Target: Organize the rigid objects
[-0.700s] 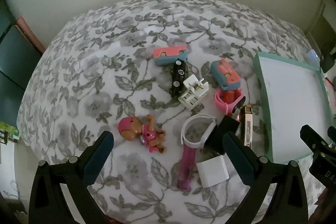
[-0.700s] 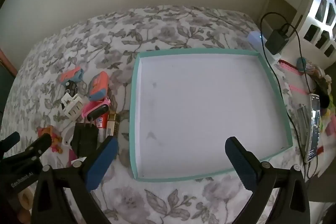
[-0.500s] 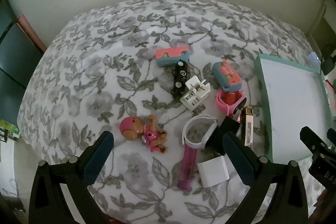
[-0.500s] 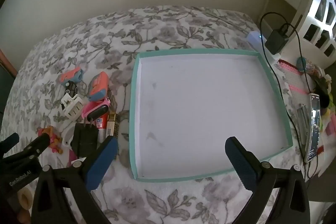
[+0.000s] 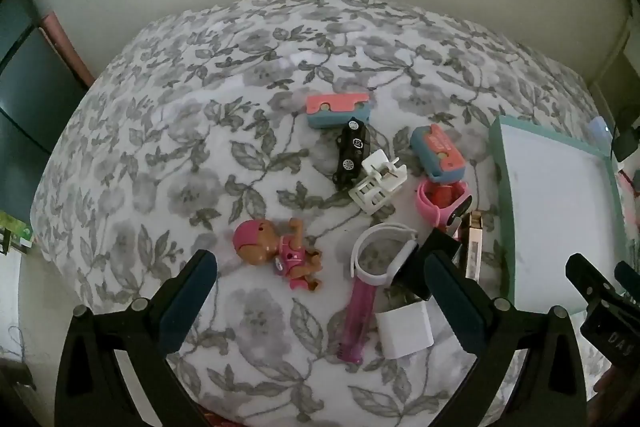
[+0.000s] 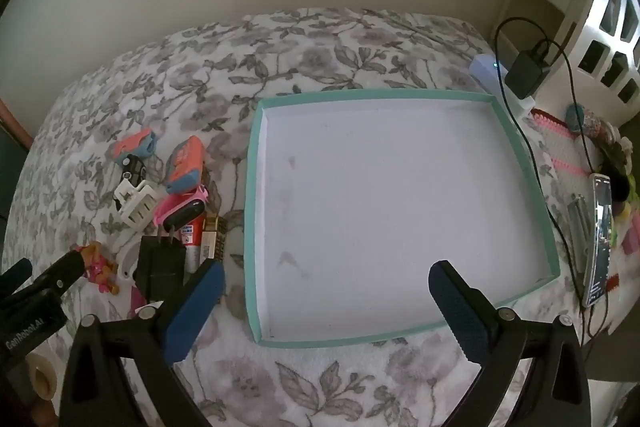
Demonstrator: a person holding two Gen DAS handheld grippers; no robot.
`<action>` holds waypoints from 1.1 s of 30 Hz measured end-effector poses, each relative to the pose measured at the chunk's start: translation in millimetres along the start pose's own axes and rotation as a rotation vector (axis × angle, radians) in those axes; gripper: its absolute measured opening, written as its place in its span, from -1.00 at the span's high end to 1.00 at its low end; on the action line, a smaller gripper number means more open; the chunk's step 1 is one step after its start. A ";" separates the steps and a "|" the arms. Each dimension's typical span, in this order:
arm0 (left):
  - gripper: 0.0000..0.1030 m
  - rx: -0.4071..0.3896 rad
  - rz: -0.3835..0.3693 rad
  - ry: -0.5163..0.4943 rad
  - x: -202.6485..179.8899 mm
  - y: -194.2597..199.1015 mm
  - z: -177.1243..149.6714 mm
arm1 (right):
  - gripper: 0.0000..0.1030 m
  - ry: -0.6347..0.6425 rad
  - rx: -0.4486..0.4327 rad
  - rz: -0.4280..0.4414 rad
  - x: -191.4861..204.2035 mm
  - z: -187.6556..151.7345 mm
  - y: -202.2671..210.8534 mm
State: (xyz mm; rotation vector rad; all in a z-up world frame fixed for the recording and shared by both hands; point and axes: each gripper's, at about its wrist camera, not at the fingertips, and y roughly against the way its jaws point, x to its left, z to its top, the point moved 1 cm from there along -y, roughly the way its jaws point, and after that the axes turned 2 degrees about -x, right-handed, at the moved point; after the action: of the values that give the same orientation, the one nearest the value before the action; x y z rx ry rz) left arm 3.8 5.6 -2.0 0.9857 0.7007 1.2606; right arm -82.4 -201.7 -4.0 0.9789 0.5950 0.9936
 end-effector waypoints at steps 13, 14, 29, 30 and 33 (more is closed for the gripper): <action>-1.00 0.013 0.020 0.005 1.7 -2.6 -1.2 | -1.00 -0.003 0.000 0.003 0.3 0.2 -1.0; -1.00 0.015 0.023 0.006 1.5 -2.9 -1.3 | -1.00 -0.003 0.001 0.003 0.4 0.1 -0.9; -1.00 0.016 0.033 -0.004 2.1 -4.2 -0.6 | -1.00 -0.002 0.003 0.005 1.2 -0.8 -1.1; -1.00 0.014 0.034 -0.007 2.0 -4.0 -1.0 | -1.00 -0.002 0.003 0.005 1.3 -0.8 -1.2; -1.00 0.012 0.042 -0.013 1.8 -3.6 -1.0 | -1.00 0.002 0.002 0.003 2.4 -1.5 -1.6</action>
State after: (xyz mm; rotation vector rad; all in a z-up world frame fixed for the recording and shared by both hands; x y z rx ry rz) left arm 4.9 7.5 -5.5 1.0220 0.6808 1.2867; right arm -81.9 -199.2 -6.1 0.9807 0.5963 0.9975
